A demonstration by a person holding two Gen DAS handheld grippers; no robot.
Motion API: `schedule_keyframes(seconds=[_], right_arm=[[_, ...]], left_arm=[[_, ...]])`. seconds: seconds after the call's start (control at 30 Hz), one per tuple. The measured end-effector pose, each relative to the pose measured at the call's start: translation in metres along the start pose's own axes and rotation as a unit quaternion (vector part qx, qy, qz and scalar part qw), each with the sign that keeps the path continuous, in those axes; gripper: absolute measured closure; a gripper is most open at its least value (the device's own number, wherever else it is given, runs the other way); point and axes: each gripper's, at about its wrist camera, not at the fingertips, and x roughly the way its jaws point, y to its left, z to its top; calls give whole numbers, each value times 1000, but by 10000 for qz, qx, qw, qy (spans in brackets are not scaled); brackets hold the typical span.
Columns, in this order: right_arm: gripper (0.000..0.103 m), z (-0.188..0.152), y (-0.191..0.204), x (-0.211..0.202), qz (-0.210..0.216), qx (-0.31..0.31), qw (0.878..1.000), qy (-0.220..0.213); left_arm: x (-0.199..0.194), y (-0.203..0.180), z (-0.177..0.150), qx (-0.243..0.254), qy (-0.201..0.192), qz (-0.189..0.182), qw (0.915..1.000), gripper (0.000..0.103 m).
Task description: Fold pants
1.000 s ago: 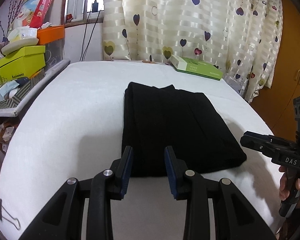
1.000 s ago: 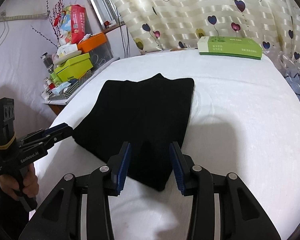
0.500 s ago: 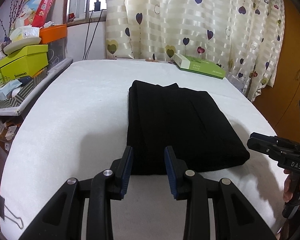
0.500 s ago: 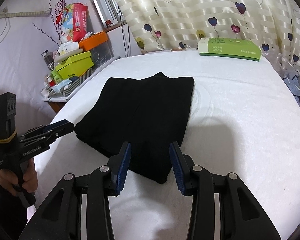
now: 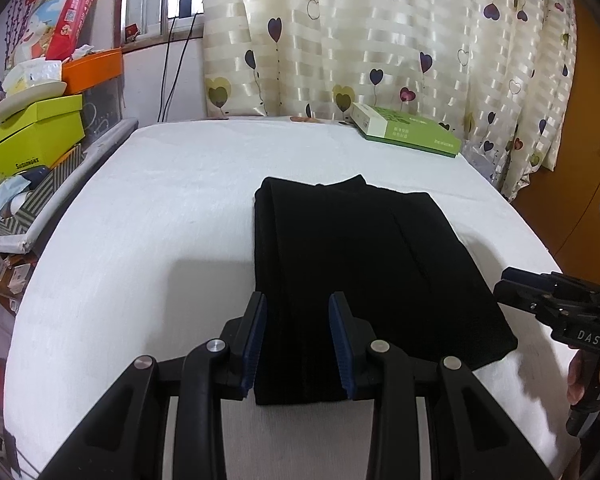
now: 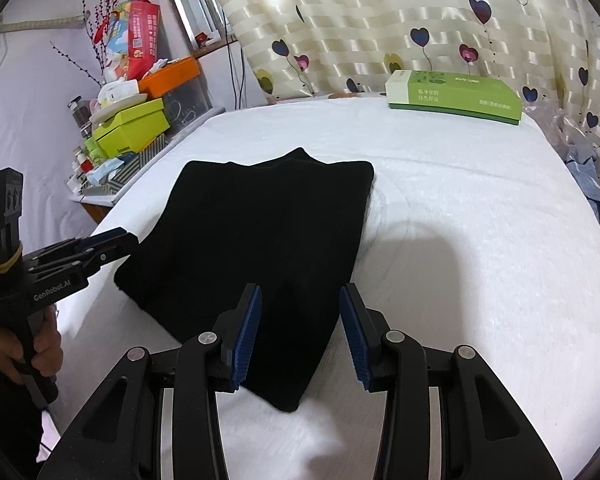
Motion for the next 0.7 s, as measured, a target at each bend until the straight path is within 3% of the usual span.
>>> schedule_keyframes(seconds=[0.7], right_arm=[[60,18,-18,29,76,101,9997,222]], left_arm=[[36,15,22,-99,142,-246,9995,58]])
